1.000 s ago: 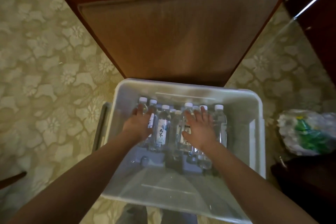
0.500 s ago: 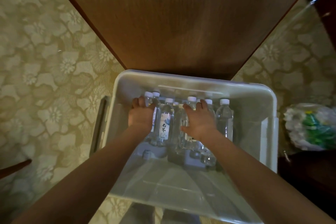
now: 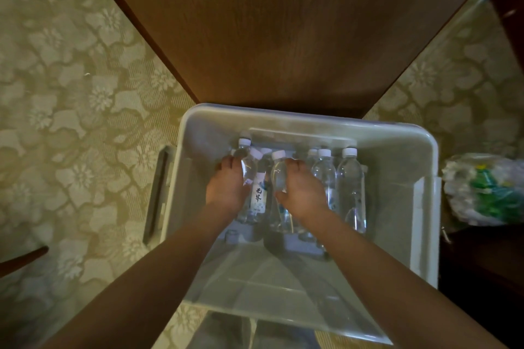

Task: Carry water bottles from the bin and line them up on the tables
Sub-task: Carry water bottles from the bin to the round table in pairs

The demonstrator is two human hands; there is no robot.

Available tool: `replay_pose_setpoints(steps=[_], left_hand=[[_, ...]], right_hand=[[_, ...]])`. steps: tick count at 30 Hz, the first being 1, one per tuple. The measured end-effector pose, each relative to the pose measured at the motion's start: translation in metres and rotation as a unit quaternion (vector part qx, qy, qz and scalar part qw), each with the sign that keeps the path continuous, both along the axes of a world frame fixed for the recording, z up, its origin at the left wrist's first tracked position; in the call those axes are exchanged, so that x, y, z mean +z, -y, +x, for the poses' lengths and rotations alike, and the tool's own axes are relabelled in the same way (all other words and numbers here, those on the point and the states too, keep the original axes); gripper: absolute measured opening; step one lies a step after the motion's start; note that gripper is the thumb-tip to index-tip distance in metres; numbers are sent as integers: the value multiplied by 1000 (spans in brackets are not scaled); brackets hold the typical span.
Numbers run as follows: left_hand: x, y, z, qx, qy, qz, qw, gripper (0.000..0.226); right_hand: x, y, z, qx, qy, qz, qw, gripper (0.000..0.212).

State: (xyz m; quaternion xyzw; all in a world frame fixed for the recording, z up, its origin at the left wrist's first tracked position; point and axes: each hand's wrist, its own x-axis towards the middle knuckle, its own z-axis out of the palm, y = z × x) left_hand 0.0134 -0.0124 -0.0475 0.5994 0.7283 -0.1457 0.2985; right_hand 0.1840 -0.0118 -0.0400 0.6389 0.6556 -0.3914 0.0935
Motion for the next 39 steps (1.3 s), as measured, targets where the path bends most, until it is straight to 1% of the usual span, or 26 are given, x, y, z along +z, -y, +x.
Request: replay_pose_setpoints(steps=[2,5,9,13,16,18,20,23,29,34,36,39], left_hand=[[1,1,1,4,-10,-5,1000,66],[2,3,2,15,8,-2,1000,69],[6,7,0,32,29,7,999,69],[16,23,-3,80,90,25,992,64],[27,38,-4,116,143,31,982,66],[35,43,-4,158,192,27,968,69],[45,46,-5,211,244,29,946,72],[61,51,-11,260,299,39,917,64],[119,56,-33,295,384,90,870,60],[179,67,-71,312,424,129,840,65],[201,75,-91,317,440,146,828,65],[234,88,-126,320,456,180,811,64]], right_hand=[[-1,-4,-3,-6,6,-22,1000,66],[-4,-2,-11,-21,3,-53,998,70],[-8,3,-14,-43,-4,-54,998,71],[-4,10,-7,-58,-38,-48,996,76],[4,23,-5,-69,-73,-31,994,79],[13,30,-5,-97,-93,-22,991,77],[24,35,-7,-136,-112,-13,984,75],[47,40,-8,-174,-141,-2,975,76],[110,39,-23,-236,-239,5,942,71],[168,40,-53,-226,-325,15,918,66],[190,42,-72,-210,-343,23,915,64],[219,47,-108,-189,-360,33,913,69]])
